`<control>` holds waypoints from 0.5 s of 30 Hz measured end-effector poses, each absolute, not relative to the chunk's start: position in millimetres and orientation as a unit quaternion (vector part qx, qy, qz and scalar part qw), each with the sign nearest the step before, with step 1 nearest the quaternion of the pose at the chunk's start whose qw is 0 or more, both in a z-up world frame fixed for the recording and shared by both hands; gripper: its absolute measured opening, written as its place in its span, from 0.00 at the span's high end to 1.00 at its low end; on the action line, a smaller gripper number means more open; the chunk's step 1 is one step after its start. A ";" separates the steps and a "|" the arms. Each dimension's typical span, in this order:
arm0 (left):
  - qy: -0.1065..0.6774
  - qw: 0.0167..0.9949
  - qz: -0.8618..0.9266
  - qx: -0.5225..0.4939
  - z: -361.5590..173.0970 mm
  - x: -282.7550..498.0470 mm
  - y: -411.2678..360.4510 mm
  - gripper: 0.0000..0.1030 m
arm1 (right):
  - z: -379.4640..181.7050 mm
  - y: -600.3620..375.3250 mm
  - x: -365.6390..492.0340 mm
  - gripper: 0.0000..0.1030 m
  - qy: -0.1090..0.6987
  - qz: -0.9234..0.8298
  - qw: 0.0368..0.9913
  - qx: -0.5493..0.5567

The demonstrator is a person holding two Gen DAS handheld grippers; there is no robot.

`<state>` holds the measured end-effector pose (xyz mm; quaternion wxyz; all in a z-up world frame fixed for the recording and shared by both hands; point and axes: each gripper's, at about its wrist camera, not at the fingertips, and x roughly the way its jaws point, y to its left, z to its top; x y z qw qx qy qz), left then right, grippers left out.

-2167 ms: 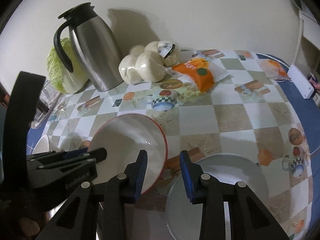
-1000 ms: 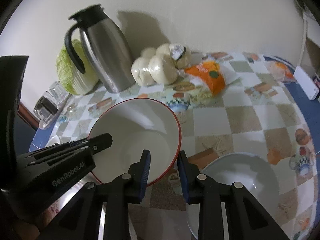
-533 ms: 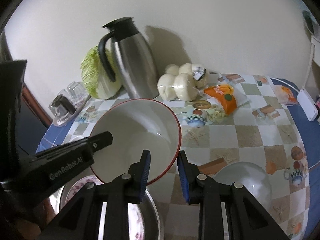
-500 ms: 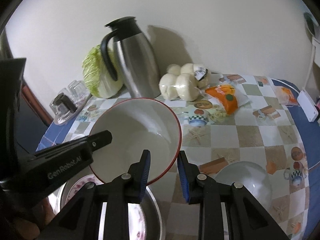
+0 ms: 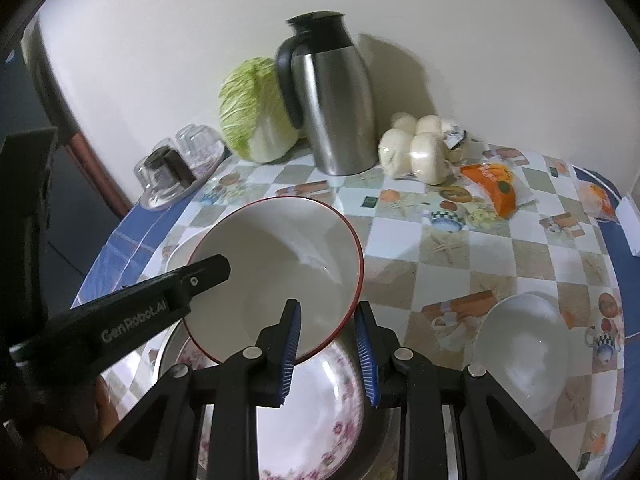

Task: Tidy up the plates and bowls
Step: 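Lift the red-rimmed bowl with both tools toward the steel basin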

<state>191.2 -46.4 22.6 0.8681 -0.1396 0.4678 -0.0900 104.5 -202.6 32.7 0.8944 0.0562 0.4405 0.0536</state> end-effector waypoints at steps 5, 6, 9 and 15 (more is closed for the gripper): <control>0.460 0.869 -0.082 -0.159 22.8 175.3 -30.9 0.89 | 29.3 -188.1 92.9 0.71 0.452 0.064 0.889 0.042; 0.460 0.869 -0.081 -0.162 22.6 172.6 -28.6 0.89 | 28.8 -185.4 90.0 0.71 0.454 0.067 0.888 0.041; 0.457 0.869 -0.079 -0.170 22.2 163.3 -20.9 0.89 | 28.3 -179.1 82.2 0.71 0.455 0.072 0.886 0.040; 0.452 0.870 -0.082 -0.181 17.6 146.4 -9.5 0.89 | 23.5 -170.2 68.7 0.71 0.459 0.083 0.883 0.040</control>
